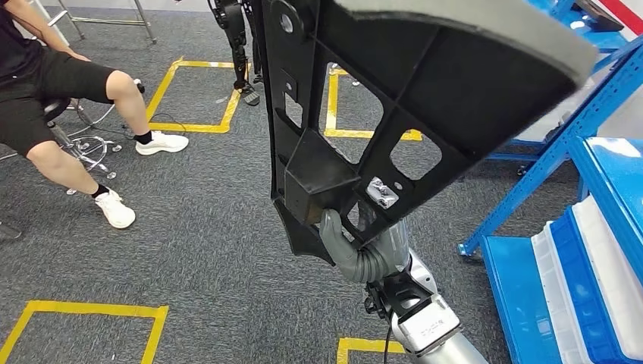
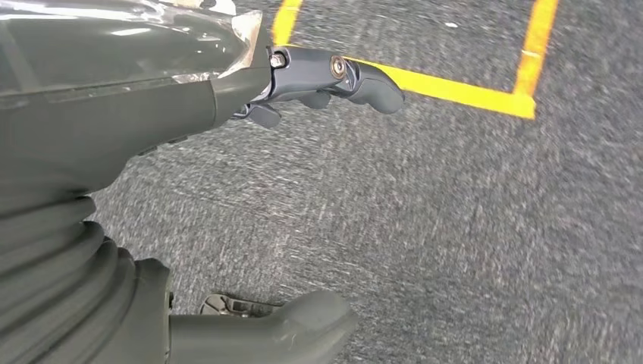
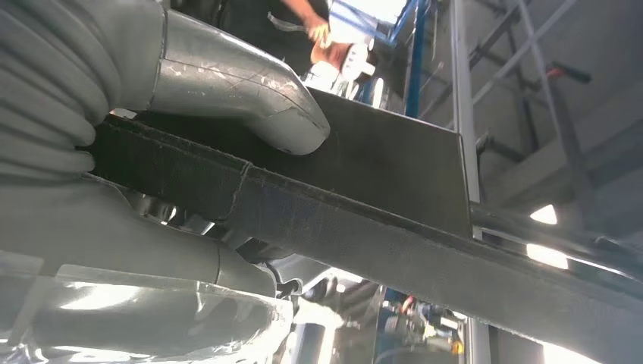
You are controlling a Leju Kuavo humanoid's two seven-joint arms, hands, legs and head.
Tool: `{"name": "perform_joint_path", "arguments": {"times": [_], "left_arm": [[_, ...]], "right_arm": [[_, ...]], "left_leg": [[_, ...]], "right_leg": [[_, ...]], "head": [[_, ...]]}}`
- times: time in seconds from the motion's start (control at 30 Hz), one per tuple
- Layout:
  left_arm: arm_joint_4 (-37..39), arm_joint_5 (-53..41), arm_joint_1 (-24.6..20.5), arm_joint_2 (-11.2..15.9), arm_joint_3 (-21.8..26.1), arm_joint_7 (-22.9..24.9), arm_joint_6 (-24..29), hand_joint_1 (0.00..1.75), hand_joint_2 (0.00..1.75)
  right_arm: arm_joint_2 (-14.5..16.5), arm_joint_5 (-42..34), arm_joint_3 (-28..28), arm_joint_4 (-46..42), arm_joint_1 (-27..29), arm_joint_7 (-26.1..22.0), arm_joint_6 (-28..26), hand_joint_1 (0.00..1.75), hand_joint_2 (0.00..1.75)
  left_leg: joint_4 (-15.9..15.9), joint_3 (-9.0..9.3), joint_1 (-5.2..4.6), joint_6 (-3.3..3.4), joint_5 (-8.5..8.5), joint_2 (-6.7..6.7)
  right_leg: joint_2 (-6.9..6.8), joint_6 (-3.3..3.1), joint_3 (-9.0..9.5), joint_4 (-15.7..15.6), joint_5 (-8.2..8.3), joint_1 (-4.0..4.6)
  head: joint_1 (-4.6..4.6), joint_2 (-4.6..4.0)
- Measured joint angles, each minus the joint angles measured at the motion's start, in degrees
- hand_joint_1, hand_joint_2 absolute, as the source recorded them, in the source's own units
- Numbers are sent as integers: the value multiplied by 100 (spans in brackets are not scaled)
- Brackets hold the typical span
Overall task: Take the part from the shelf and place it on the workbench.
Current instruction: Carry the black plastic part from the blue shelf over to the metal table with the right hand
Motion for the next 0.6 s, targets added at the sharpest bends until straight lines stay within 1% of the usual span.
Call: {"name": "perform_joint_path", "arguments": {"times": [0.03,0.07,0.1,0.13,0.17,0.2,0.23,0.27,0.3,0.33,0.37,0.4,0.43,0.47,0.5,0.53,0.57,0.6], "left_arm": [[0,10,2,-3,1,-6,-2,0,175],[0,20,3,-3,2,-17,-4,0,175],[-1,28,6,-2,4,-31,-7,0,175],[-1,34,12,1,7,-43,-9,0,175],[-1,37,25,4,11,-52,-9,0,175],[-1,41,43,6,14,-58,-9,0,175],[0,43,64,5,15,-60,-9,0,175],[0,45,82,3,16,-61,-9,0,175],[0,46,90,2,16,-60,-9,0,175],[0,46,90,2,17,-60,-9,0,175],[0,46,85,2,17,-58,-9,0,175],[0,46,81,2,17,-55,-9,0,175],[0,46,84,1,17,-51,-8,0,175],[0,46,89,-1,17,-47,-6,0,175],[0,46,92,-2,19,-44,-3,0,175],[0,47,94,-1,21,-43,1,0,175],[-1,48,92,2,24,-43,7,0,175],[-2,49,88,3,26,-43,13,0,175]], "right_arm": [[0,1,-5,0,0,0,14,175,175],[-1,1,-10,0,2,0,26,175,175],[-2,1,-14,-1,3,1,39,175,175],[-2,-1,-17,-1,5,2,52,175,175],[-3,-3,-18,-2,7,4,62,175,175],[-1,-5,-19,-2,5,5,72,175,175],[4,-7,-19,-2,3,7,76,175,175],[15,-8,-19,-3,2,7,82,175,175],[27,-8,-19,-5,3,7,91,175,175],[37,-8,-19,-9,6,7,103,175,175],[43,-8,-21,-11,16,8,118,175,175],[44,-7,-22,-14,29,10,133,175,175],[44,-4,-24,-14,45,13,147,175,175],[45,-1,-25,-13,59,15,161,175,175],[47,1,-26,-13,67,15,174,175,175],[51,2,-27,-13,67,15,187,175,175],[57,-1,-28,-14,64,15,200,175,175],[63,-7,-30,-14,59,16,212,175,175]], "left_leg": [[17,0,7,-18,-4,-77],[48,-11,4,-47,-15,-150],[76,-32,2,-84,-27,-213],[96,-57,0,-125,-31,-264],[98,-82,2,-167,-25,-306],[88,-102,15,-202,-11,-342],[97,-118,26,-233,-11,-310],[164,-153,28,-259,-58,-201],[340,-236,27,-280,-174,-43],[625,-368,27,-298,-344,138],[1011,-555,26,-313,-546,267],[1415,-755,32,-324,-725,326],[1709,-904,35,-326,-821,346],[1817,-958,36,-322,-816,355],[1677,-882,35,-309,-703,364],[1332,-688,32,-288,-520,392],[900,-441,27,-263,-341,456],[529,-235,7,-231,-220,530]], "right_leg": [[66,64,188,-411,186,-31],[167,104,360,-801,345,-58],[238,111,492,-1093,458,-76],[292,90,561,-1252,516,-79],[284,46,569,-1281,530,-67],[228,3,576,-1288,548,-60],[183,-36,579,-1297,567,-65],[132,-76,585,-1308,581,-74],[78,-113,589,-1318,588,-79],[20,-143,592,-1323,587,-72],[-43,-167,591,-1323,579,-51],[-114,-181,589,-1323,570,-31],[-185,-190,587,-1323,564,-13],[-255,-197,586,-1323,558,1],[-321,-203,589,-1323,552,12],[-381,-208,597,-1323,546,21],[-435,-213,607,-1323,539,31],[-485,-207,613,-1323,530,55]], "head": [[0,0],[0,0],[0,0],[-2,0],[-3,0],[-4,0],[-6,0],[-10,0],[-18,0],[-26,0],[-33,0],[-36,0],[-35,0],[-36,0],[-36,0],[-35,0],[-36,0],[-32,0]]}}
